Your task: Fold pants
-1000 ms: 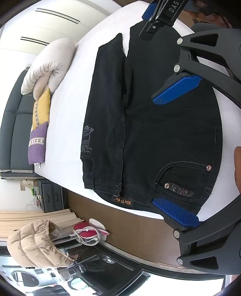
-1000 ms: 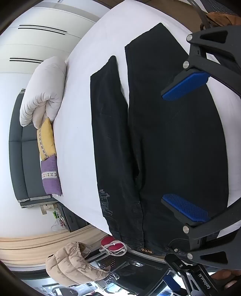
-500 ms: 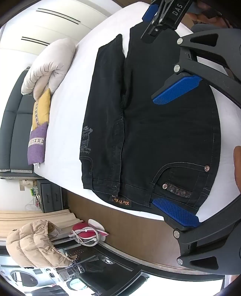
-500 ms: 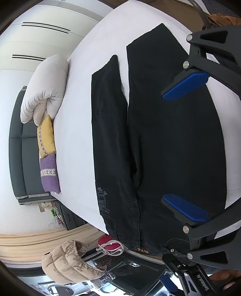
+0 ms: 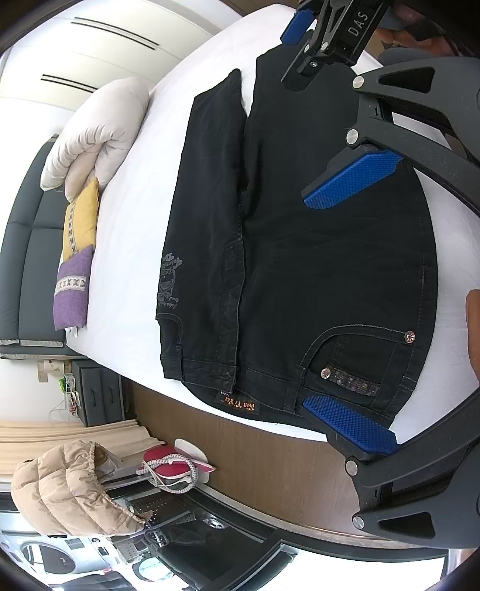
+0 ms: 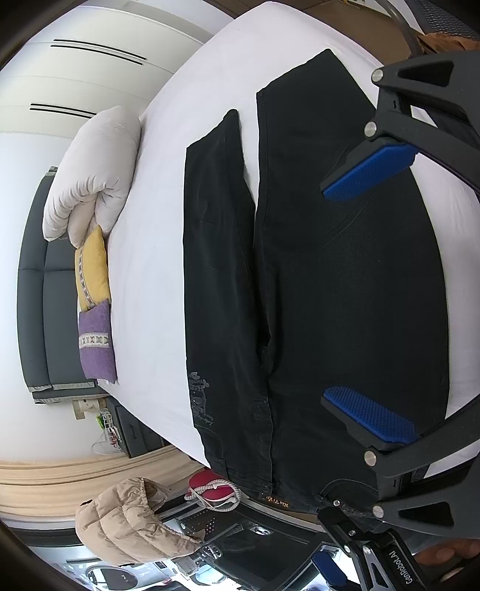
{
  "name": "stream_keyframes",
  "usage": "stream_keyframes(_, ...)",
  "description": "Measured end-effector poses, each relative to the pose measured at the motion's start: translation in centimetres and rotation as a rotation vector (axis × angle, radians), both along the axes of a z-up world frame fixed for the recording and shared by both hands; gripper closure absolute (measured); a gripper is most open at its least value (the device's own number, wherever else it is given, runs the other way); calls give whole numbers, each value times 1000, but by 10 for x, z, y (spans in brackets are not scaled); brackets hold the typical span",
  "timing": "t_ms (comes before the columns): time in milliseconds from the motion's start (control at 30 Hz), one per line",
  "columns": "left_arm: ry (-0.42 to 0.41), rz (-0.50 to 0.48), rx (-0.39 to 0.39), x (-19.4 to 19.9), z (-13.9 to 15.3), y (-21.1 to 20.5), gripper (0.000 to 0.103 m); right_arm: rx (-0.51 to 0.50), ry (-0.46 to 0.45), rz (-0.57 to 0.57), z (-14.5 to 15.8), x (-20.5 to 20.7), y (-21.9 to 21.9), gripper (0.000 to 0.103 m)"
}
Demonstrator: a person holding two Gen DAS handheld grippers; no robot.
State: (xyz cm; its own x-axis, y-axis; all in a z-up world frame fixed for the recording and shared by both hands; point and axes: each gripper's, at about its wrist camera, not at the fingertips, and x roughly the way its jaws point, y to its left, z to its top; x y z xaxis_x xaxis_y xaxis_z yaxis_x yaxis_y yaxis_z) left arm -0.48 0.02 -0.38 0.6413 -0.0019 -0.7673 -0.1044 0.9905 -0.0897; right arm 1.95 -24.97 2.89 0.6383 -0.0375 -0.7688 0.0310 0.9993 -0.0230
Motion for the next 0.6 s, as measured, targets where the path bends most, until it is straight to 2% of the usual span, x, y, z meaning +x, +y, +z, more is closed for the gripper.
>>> stream_keyframes(600,6,-3,-2,0,-3,0,0,1,5,5,-2,-1,3,0)
